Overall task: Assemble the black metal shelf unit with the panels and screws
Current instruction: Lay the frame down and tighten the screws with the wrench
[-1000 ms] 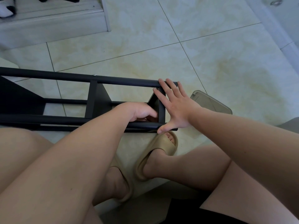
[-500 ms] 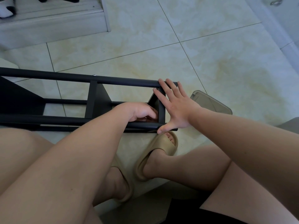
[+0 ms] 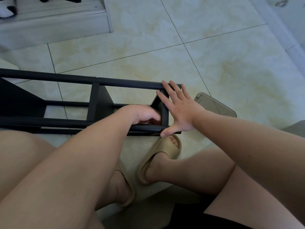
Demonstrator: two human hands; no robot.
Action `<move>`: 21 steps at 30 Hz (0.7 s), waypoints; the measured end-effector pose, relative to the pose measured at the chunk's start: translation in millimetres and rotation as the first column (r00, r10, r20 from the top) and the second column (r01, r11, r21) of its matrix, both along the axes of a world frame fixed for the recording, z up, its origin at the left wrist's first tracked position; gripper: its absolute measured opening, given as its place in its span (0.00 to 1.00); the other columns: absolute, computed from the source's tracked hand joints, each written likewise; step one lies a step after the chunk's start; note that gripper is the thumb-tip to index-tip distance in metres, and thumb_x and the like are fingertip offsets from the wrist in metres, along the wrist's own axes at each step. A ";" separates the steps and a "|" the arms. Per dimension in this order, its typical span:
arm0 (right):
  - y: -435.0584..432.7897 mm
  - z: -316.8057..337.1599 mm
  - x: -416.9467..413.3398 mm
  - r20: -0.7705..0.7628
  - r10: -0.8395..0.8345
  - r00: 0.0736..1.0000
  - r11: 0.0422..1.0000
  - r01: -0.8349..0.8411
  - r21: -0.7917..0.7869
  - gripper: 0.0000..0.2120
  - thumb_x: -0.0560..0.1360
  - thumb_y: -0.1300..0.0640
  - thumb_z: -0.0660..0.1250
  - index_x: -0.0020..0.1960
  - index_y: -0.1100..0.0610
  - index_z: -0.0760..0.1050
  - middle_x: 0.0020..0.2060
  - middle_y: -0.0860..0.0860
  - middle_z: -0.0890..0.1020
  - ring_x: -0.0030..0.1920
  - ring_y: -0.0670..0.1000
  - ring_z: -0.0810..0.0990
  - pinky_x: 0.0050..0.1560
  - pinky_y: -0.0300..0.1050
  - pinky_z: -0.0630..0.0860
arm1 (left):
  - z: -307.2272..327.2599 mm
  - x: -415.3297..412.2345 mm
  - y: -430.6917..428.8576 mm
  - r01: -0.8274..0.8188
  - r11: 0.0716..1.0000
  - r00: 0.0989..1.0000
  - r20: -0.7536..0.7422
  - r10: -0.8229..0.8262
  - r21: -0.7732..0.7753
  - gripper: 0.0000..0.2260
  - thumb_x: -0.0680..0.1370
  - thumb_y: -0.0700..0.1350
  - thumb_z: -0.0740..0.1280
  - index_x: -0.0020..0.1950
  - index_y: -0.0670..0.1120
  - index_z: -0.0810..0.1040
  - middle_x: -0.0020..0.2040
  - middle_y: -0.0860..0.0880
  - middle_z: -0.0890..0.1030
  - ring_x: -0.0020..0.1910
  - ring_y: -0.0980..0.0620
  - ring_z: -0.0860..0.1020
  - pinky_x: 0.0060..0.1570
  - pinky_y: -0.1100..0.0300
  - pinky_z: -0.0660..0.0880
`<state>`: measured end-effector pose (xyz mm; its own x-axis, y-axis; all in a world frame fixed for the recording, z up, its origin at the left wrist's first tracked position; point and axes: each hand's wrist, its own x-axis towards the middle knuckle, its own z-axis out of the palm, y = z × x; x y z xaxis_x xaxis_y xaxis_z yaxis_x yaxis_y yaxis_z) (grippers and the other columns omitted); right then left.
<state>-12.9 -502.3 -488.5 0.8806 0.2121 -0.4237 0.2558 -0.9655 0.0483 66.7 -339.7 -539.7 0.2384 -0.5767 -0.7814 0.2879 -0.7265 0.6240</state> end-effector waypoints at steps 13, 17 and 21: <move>-0.3 -2.1 0.2 0.014 0.001 1.000 1.000 -0.001 0.007 0.70 0.56 0.12 0.51 0.82 0.55 0.35 0.79 0.59 0.31 0.79 0.62 0.31 0.76 0.62 0.31 | 1.9 -0.2 0.7 -0.041 0.999 0.999 -0.020 0.041 0.000 0.08 0.76 0.38 0.67 0.52 0.44 0.84 0.47 0.48 0.86 0.53 0.46 0.82 0.61 0.52 0.76; -0.4 -2.3 -0.3 0.017 0.001 1.000 1.000 -0.001 0.002 0.70 0.56 0.12 0.50 0.82 0.55 0.34 0.79 0.59 0.31 0.79 0.62 0.30 0.76 0.61 0.31 | 1.1 -2.5 -1.7 -0.028 0.999 1.000 0.010 0.028 0.025 0.15 0.75 0.40 0.69 0.60 0.38 0.82 0.54 0.40 0.85 0.52 0.43 0.83 0.64 0.48 0.75; -0.5 -2.6 0.0 0.014 0.000 1.000 1.000 0.000 0.003 0.70 0.56 0.12 0.49 0.82 0.54 0.34 0.79 0.59 0.31 0.79 0.62 0.30 0.76 0.61 0.31 | 0.0 -1.1 -1.5 0.009 1.000 0.999 0.039 -0.010 0.020 0.14 0.74 0.39 0.67 0.59 0.37 0.82 0.50 0.41 0.84 0.47 0.47 0.80 0.62 0.50 0.75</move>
